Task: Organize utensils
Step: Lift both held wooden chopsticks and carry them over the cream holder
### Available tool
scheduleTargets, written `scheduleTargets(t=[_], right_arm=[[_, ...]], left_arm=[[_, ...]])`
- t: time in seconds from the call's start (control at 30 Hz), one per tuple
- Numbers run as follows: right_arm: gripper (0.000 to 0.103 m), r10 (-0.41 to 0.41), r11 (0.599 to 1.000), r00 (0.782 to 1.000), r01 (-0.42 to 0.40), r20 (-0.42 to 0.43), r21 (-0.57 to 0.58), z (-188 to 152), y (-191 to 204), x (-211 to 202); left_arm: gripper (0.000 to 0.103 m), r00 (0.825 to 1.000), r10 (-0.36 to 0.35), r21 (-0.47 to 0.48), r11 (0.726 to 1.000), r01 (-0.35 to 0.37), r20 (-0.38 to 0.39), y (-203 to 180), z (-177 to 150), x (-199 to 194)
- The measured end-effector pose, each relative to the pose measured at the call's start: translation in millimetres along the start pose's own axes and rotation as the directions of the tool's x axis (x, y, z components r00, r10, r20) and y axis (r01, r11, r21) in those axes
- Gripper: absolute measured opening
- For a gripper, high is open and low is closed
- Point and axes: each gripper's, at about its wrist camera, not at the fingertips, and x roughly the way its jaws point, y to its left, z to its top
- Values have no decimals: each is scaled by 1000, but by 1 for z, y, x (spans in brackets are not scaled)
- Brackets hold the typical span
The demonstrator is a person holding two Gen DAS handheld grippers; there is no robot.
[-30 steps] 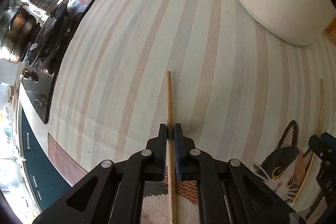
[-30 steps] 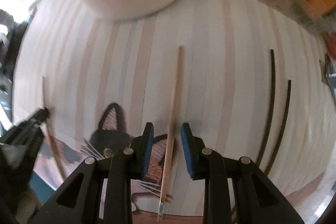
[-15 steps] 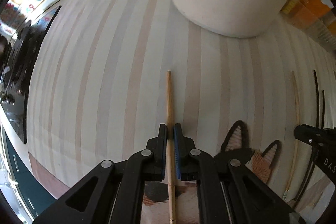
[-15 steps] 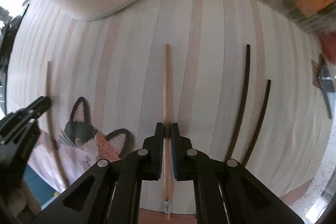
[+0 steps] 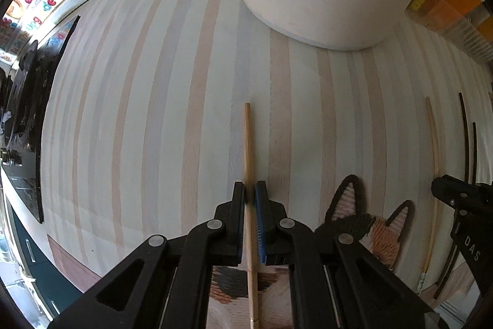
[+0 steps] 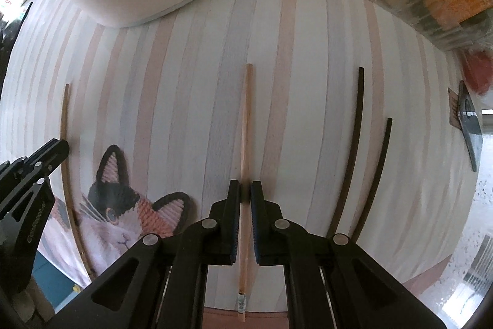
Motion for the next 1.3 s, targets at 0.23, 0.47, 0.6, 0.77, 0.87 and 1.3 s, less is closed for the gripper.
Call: scheduleTargets(t=[0.23,0.47,0.6,0.77,0.87,1.3], right_arm=[[7,-4,1000,999,3,53,27,-16,4,-2],[7,-37,999,989,34,145,22,-34,-4,-28],[7,-39,999,976,34,212,25,-44,-10,-54],[7,-1,999,958,-10,288,35,-50,-20,-88],[7,29,998,944,-43,329,35,-50,-24,-107],[7,155,979,806,-204,572,23,-36,-35,-229]], left_arm=[[4,999,41,10,999,-41,16,-9,-2,-1],[4,992,74,-21,997,-72,107,3,-13,-34],[4,981,81,-51,996,-72,179,8,-12,-66],[4,959,59,-75,996,-40,277,12,-13,-113],[4,939,39,-82,997,-11,343,15,-11,-141],[4,802,-36,-94,989,114,596,33,15,-264]])
